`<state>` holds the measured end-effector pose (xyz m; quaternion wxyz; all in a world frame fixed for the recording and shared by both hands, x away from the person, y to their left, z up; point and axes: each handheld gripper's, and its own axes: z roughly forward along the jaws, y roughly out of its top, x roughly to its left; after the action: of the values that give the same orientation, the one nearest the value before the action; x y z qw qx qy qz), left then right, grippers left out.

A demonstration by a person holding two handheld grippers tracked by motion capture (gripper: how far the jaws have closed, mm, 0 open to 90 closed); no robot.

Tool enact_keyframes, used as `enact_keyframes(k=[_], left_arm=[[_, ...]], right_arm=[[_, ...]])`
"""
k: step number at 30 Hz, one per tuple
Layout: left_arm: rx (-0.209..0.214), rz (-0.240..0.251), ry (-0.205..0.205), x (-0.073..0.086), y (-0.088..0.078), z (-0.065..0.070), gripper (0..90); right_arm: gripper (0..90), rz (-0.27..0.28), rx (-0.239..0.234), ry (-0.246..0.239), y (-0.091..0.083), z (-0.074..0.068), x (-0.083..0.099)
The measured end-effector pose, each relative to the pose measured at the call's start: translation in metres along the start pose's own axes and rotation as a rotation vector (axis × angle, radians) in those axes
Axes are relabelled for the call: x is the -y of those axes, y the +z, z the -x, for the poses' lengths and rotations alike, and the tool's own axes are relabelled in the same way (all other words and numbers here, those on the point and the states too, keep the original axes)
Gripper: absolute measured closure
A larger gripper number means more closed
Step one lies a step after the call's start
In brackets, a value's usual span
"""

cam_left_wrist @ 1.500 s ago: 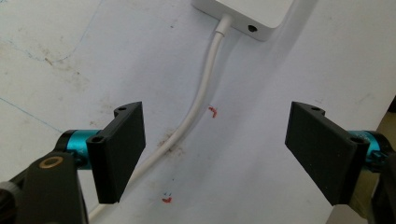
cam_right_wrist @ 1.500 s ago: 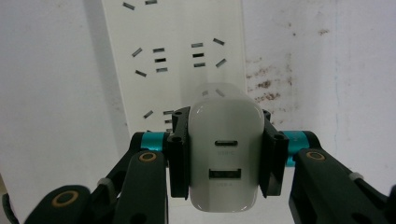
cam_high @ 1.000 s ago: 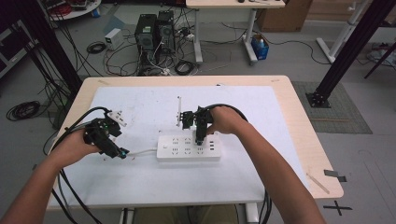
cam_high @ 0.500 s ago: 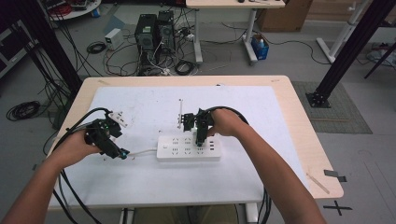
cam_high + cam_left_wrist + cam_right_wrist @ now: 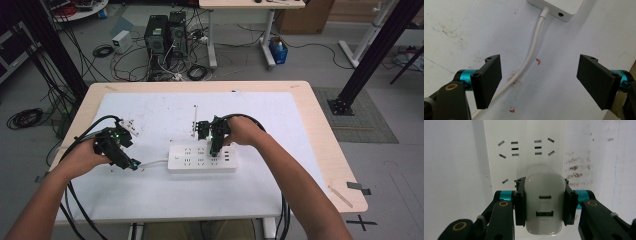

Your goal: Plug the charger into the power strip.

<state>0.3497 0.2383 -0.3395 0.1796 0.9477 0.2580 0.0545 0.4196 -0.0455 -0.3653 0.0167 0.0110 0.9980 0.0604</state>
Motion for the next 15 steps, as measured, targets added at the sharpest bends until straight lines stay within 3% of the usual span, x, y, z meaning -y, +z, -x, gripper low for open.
enact_keyframes(k=[15], left_arm=[[0.004, -0.002, -0.004, -0.0017, 0.0032, -0.0003, 20.3]], right_arm=[[63.1, -0.015, 0.021, -0.027, 0.0015, -0.0033, -0.0035]])
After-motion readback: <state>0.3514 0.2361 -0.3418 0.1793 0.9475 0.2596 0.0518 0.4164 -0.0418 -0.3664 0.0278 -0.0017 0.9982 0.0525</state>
